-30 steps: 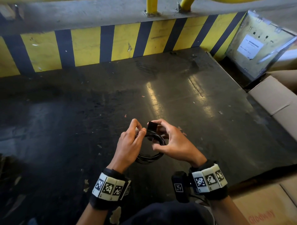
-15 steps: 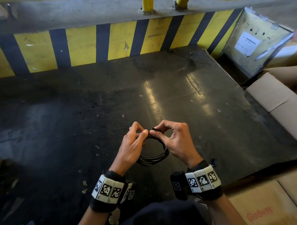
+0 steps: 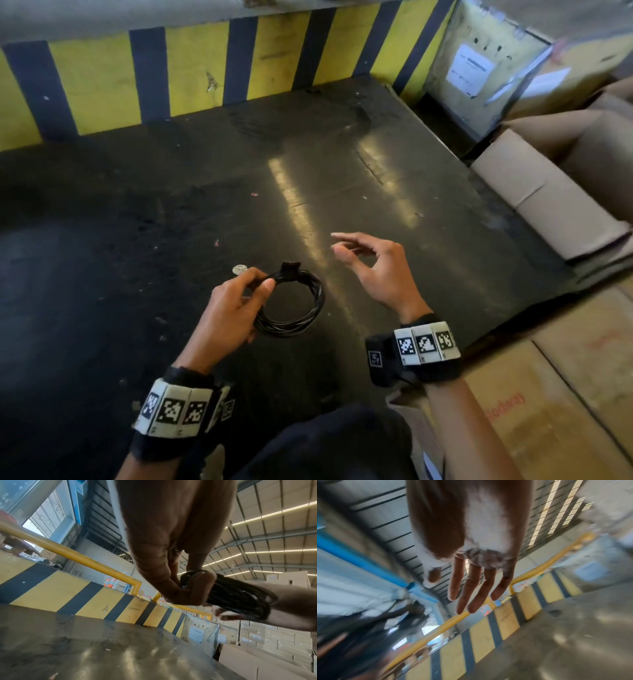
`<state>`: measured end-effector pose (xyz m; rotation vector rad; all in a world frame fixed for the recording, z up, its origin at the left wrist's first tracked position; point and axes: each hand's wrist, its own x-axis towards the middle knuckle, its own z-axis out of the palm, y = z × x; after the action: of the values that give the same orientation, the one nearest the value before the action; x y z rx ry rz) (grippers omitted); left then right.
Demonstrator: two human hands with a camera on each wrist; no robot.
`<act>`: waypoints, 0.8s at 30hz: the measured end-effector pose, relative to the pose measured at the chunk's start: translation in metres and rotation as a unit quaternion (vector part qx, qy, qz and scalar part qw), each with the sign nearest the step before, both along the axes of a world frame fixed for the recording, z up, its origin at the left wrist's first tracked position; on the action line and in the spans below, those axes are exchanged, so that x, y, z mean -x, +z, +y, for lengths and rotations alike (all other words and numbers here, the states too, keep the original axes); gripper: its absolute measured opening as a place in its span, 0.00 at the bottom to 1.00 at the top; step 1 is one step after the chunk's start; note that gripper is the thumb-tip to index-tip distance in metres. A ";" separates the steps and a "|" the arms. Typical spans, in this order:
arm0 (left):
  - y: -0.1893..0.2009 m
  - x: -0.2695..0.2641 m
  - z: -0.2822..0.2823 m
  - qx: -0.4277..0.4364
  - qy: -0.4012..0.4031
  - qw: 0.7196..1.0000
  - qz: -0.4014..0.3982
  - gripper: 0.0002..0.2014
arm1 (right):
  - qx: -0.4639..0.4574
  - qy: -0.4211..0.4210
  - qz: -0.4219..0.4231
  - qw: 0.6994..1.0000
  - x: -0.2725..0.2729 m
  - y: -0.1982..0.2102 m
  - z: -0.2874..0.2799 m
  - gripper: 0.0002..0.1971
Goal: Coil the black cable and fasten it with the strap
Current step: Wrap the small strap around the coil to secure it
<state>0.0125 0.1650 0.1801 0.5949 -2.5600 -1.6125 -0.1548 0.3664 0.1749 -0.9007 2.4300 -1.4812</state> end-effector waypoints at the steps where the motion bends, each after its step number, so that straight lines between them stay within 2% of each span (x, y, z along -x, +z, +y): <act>1: -0.004 0.000 -0.001 0.006 0.005 1.000 -0.006 0.05 | -0.021 -0.046 0.004 0.999 0.012 -0.011 0.016 0.12; 4: -0.016 0.001 -0.002 0.016 0.006 1.000 -0.024 0.05 | -0.139 -0.168 0.001 0.976 0.044 -0.057 0.074 0.11; 6: -0.022 0.003 -0.001 0.015 0.002 0.999 -0.034 0.05 | -0.233 -0.221 -0.027 0.947 0.052 -0.088 0.113 0.11; 8: -0.026 0.006 0.002 0.025 -0.010 0.998 -0.049 0.05 | -0.285 -0.266 -0.071 0.918 0.049 -0.117 0.145 0.11; 11: -0.032 0.013 0.007 0.030 -0.030 0.997 -0.063 0.05 | -0.292 -0.331 -0.136 0.887 0.035 -0.152 0.178 0.12; 14: -0.037 0.024 0.013 0.027 -0.046 0.996 -0.074 0.05 | -0.272 -0.373 -0.174 0.870 0.021 -0.170 0.186 0.11; 19: -0.043 0.042 0.025 0.029 -0.070 0.994 -0.080 0.05 | -0.255 -0.371 -0.195 0.871 0.012 -0.186 0.172 0.20; 24: -0.042 0.056 0.031 0.021 -0.082 0.993 -0.087 0.04 | -0.257 -0.384 -0.174 0.870 0.023 -0.189 0.156 0.21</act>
<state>-0.0433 0.1956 0.1381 0.5576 -2.8295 -1.6150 -0.1775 0.5221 -0.0139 0.4616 2.7679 -0.9010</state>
